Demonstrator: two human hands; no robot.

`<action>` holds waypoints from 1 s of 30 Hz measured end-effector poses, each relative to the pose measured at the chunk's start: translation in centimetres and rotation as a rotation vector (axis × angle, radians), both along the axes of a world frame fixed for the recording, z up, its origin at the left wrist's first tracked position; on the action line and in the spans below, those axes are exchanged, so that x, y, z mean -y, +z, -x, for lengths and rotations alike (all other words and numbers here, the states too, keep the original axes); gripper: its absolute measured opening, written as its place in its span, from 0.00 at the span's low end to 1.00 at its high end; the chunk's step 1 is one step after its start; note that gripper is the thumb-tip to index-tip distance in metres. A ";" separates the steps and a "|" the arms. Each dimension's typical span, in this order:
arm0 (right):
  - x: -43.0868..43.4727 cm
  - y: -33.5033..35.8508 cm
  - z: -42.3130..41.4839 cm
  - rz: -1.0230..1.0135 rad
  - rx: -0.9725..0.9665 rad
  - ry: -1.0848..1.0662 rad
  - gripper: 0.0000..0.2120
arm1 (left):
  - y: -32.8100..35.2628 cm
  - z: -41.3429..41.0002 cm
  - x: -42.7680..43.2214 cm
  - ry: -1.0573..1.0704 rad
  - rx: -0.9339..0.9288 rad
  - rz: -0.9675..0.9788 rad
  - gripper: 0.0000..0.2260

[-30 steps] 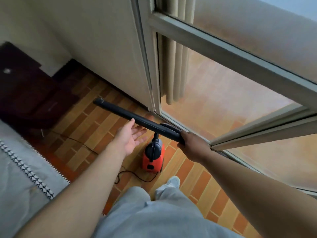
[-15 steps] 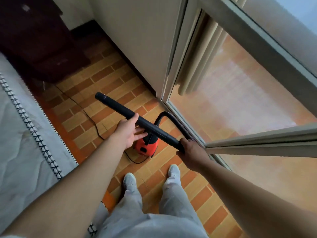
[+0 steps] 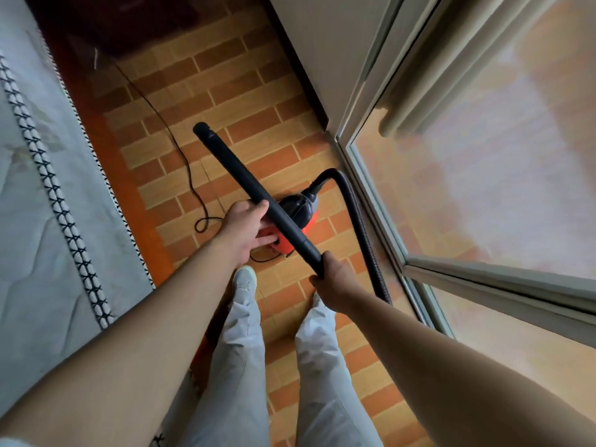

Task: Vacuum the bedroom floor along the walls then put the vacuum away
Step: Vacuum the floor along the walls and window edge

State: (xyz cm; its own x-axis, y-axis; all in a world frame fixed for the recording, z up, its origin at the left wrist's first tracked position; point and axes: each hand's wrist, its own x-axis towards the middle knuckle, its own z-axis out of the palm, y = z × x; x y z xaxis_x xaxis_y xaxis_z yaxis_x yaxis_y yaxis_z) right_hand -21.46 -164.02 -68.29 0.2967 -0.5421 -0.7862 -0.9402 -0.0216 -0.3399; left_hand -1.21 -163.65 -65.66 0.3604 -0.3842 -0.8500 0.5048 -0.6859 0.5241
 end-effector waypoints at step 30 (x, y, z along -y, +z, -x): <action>-5.7 -32.4 -13.5 -0.041 0.072 -0.018 0.23 | -37.6 -8.0 -16.7 0.005 -0.079 -0.193 0.30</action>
